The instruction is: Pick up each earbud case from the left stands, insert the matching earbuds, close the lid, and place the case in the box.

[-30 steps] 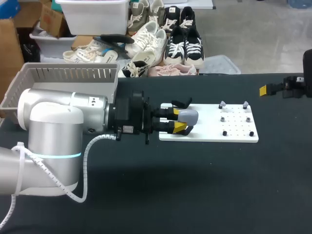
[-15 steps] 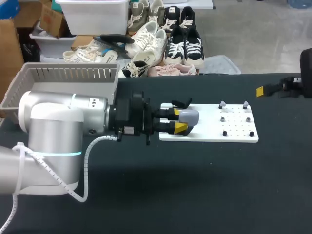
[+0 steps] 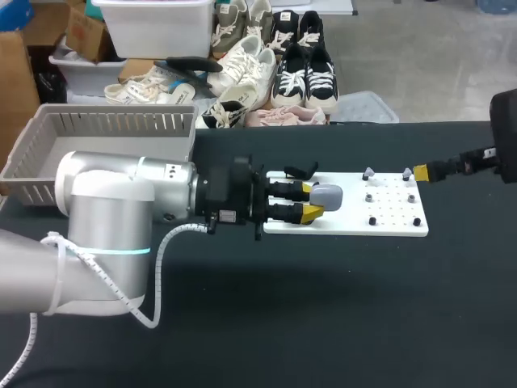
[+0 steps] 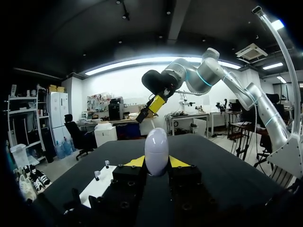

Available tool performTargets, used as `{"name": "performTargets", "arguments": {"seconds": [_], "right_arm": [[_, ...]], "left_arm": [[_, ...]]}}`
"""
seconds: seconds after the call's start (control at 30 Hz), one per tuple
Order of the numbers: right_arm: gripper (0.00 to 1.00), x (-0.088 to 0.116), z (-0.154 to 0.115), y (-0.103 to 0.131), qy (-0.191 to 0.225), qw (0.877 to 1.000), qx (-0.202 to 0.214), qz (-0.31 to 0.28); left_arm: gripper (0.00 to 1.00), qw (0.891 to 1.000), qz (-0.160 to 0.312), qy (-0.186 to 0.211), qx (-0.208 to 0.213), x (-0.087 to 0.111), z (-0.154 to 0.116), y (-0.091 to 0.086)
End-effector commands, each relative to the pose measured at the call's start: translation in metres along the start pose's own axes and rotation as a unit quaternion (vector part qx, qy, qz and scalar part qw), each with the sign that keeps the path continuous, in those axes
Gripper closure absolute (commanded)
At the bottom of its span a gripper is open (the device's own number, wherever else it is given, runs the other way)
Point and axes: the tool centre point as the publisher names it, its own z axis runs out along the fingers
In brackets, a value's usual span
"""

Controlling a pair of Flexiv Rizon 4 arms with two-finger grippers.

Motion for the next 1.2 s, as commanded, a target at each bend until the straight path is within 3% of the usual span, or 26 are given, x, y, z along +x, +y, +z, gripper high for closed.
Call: {"name": "performTargets", "arguments": {"seconds": [0.03, 0.4, 1.2], "right_arm": [[0.00, 0.009, -0.014, 0.024, 0.005, 1.000, 0.014, -0.012], [0.00, 0.020, -0.003, 0.061, 0.034, 0.998, 0.011, -0.047], [0.00, 0.028, 0.030, 0.090, 0.084, 0.994, 0.018, -0.074]], "left_arm": [[1.00, 1.000, -0.001, 0.000, 0.015, 0.004, 0.003, 0.006], [1.00, 1.000, 0.012, -0.005, 0.011, 0.006, 0.006, 0.006], [1.00, 1.000, 0.017, -0.007, 0.012, 0.010, 0.008, 0.005]]}}
